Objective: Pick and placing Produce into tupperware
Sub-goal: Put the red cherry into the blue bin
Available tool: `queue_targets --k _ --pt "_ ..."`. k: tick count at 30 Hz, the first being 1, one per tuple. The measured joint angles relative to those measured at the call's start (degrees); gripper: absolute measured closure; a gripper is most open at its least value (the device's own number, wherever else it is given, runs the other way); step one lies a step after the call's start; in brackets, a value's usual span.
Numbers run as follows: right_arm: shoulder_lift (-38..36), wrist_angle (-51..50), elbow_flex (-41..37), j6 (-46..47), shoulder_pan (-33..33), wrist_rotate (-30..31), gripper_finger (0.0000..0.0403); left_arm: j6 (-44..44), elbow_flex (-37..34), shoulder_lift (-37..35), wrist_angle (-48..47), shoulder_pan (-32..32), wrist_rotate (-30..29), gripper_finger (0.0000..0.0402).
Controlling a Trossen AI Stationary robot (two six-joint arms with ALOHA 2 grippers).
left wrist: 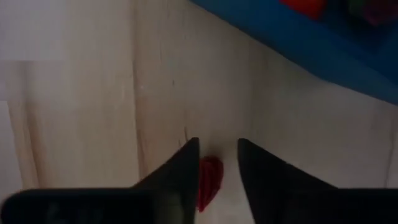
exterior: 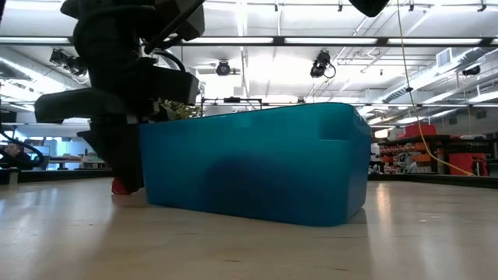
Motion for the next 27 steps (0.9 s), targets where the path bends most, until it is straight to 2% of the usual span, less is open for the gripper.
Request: queue_targets --k 5,10,15,27 --pt "0.0 0.0 0.0 0.0 0.0 0.0 0.0243 1.9 0.0 0.0 -0.4 0.0 0.8 0.0226" --pt "0.0 0.0 0.0 0.0 0.0 0.0 0.0243 1.6 0.1 -0.1 -4.6 0.0 2.9 0.0201" --pt "0.0 0.0 0.0 0.0 0.0 0.0 0.0243 -2.9 0.1 -0.1 -12.3 0.0 3.2 0.0213" --pt "0.0 0.0 0.0 0.0 0.0 0.0 0.0243 -1.6 0.1 -0.1 -7.4 0.0 3.2 0.0261"
